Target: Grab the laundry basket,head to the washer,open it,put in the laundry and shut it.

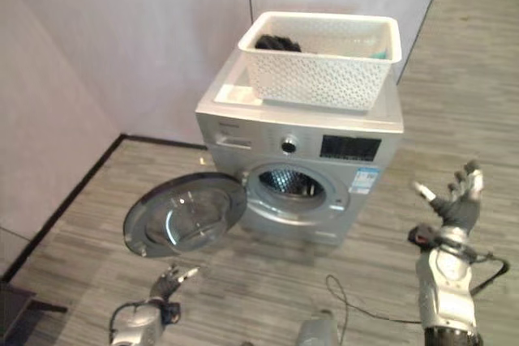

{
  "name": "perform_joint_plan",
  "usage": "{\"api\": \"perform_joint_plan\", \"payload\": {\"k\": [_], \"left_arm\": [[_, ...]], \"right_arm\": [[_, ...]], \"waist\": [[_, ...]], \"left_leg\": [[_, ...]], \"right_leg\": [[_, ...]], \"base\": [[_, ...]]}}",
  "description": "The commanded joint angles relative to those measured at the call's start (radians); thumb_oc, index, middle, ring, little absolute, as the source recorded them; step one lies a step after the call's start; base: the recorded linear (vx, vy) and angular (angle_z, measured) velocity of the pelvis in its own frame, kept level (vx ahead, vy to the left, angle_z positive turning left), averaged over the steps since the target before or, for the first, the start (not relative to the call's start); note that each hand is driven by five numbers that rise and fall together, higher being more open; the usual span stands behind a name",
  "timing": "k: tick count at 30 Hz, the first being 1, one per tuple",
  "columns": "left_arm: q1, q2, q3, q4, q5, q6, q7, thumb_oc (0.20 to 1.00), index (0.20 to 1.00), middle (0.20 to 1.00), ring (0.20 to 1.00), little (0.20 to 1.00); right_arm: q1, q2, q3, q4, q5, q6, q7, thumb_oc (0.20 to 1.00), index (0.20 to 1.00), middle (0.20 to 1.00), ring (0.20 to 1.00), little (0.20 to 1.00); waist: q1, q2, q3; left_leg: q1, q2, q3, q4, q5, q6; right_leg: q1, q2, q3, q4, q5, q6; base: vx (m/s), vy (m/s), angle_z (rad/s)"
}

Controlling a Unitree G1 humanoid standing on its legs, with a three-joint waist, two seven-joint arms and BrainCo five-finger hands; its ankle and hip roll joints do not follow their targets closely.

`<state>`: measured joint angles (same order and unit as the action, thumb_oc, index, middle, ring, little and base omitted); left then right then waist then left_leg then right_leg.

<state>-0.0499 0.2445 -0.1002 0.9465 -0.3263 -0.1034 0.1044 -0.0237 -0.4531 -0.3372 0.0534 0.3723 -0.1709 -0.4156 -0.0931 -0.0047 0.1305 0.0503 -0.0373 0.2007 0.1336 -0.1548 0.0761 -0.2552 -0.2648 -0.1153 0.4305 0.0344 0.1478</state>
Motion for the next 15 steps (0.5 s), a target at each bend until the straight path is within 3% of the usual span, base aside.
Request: {"api": "perform_joint_plan", "payload": {"k": [1,5,7,8,12,13,14,15], "left_arm": [[-0.049,0.052,-0.001,-0.059,0.049,-0.016,0.014,1.0,1.0,1.0,1.0,1.0],[-0.053,0.061,-0.018,-0.067,0.074,-0.014,0.008,1.0,1.0,1.0,1.0,1.0],[-0.053,0.064,-0.017,-0.065,0.082,-0.011,0.002,1.0,1.0,1.0,1.0,1.0],[-0.053,0.07,-0.021,-0.068,0.087,-0.009,-0.006,1.0,1.0,1.0,1.0,1.0],[-0.042,0.068,-0.019,-0.061,0.081,-0.01,-0.013,1.0,1.0,1.0,1.0,1.0],[-0.03,0.061,-0.021,-0.032,0.063,-0.015,-0.004,1.0,1.0,1.0,1.0,1.0],[-0.032,0.054,-0.025,-0.02,0.047,-0.014,-0.004,1.0,1.0,1.0,1.0,1.0],[-0.036,0.074,-0.022,-0.018,0.023,-0.015,-0.004,1.0,1.0,1.0,1.0,1.0]], "right_arm": [[-0.117,-0.111,-0.146,-0.028,-0.13,-0.054,-0.16,1.0,1.0,1.0,1.0,1.0],[-0.159,-0.19,-0.168,-0.042,-0.14,-0.046,-0.171,1.0,1.0,1.0,1.0,1.0],[-0.168,-0.211,-0.168,-0.052,-0.142,-0.042,-0.157,1.0,1.0,1.0,1.0,1.0],[-0.194,-0.263,-0.144,-0.061,-0.161,-0.03,-0.14,1.0,1.0,1.0,1.0,1.0],[-0.244,-0.416,-0.122,-0.066,-0.178,-0.003,-0.078,1.0,1.0,1.0,1.0,1.0],[-0.311,-0.518,-0.077,-0.048,-0.172,0.002,-0.056,1.0,1.0,1.0,1.0,1.0],[-0.347,-0.569,-0.041,-0.023,-0.156,0.003,-0.037,1.0,1.0,1.0,1.0,1.0],[-0.456,-0.676,0.052,-0.03,-0.072,-0.014,0.032,1.0,1.0,1.0,1.0,1.0]], "waist": [[-0.01,-0.003,0.02],[-0.021,-0.022,0.022],[-0.022,-0.027,0.022],[-0.014,-0.039,0.021],[-0.025,-0.083,-0.03],[-0.027,-0.074,-0.051],[-0.032,-0.066,-0.059],[-0.004,-0.112,-0.035]], "left_leg": [[0.072,0.033,-0.128,-0.025,-0.088,-0.064],[0.102,0.036,-0.188,0.023,-0.151,-0.097],[0.107,0.04,-0.195,0.041,-0.171,-0.104],[0.129,0.052,-0.213,0.057,-0.194,-0.121],[0.229,0.105,-0.253,-0.008,-0.201,-0.161],[0.238,0.181,-0.256,0.028,-0.116,-0.202],[0.201,0.221,-0.253,0.082,-0.039,-0.218],[0.015,0.243,-0.278,0.461,0.159,-0.19]], "right_leg": [[0.032,-0.024,0.045,-0.169,0.044,0.036],[0.029,-0.076,0.129,-0.352,0.126,0.07],[0.032,-0.091,0.124,-0.388,0.145,0.077],[0.026,-0.113,0.091,-0.422,0.17,0.089],[0.045,-0.089,0.11,-0.398,0.18,0.105],[0.046,-0.015,0.11,-0.355,0.141,0.085],[0.055,0.025,0.095,-0.339,0.102,0.06],[0.127,0.078,0.086,-0.36,0.068,-0.024]], "base": [[0.26,-0.139,0.55],[0.28,-0.158,0.67],[0.24,-0.151,0.74],[0.41,-0.297,0.6],[0.4,-0.346,0.57],[0.4,-0.417,0.58],[0.41,-0.678,0.27],[0.22,-0.552,-0.14]]}}
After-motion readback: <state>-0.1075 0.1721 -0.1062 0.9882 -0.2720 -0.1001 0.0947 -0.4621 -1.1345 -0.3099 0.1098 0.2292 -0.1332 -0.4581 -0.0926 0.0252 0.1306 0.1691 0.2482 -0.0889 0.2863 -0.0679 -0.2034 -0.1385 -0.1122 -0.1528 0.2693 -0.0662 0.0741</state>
